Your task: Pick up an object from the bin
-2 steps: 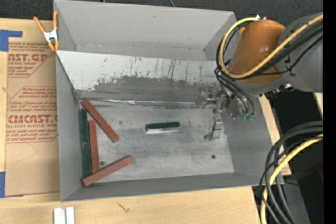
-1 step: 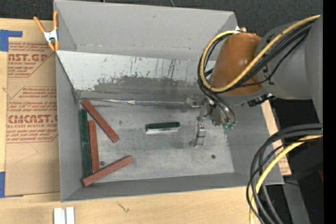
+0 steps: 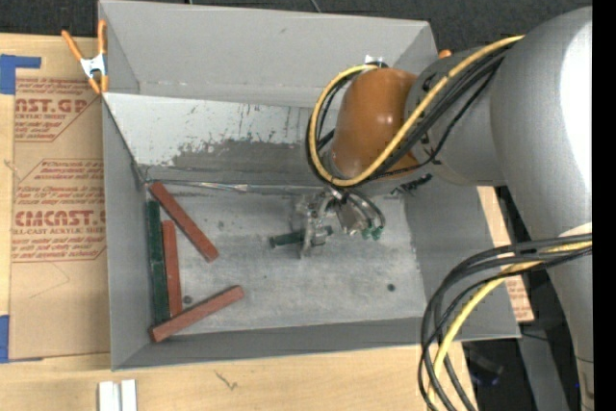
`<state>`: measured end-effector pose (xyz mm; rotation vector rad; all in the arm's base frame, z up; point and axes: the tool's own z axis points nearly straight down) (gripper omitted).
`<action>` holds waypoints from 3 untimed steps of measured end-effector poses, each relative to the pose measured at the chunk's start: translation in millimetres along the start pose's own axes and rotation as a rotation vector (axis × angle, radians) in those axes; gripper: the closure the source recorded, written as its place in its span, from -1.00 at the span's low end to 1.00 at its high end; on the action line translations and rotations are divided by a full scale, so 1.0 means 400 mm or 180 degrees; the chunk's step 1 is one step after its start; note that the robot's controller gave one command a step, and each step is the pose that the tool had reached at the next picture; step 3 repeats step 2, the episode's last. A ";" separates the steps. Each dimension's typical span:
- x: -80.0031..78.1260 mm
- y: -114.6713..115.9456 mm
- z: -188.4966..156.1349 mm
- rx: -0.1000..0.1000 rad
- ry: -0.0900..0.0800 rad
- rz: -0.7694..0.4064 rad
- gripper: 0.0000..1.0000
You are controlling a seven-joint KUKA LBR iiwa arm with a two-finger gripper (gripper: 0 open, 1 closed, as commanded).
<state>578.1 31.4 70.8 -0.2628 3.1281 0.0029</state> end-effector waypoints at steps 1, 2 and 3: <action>0.000 0.000 0.000 0.0000 0.0000 0.0000 1.00; 0.035 0.042 -0.381 0.0005 -0.0004 -0.0367 1.00; 0.035 0.042 -0.381 0.0005 -0.0004 -0.0367 1.00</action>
Offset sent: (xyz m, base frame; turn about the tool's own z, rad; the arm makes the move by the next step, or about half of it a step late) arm -0.0179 0.0134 0.1523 -0.1159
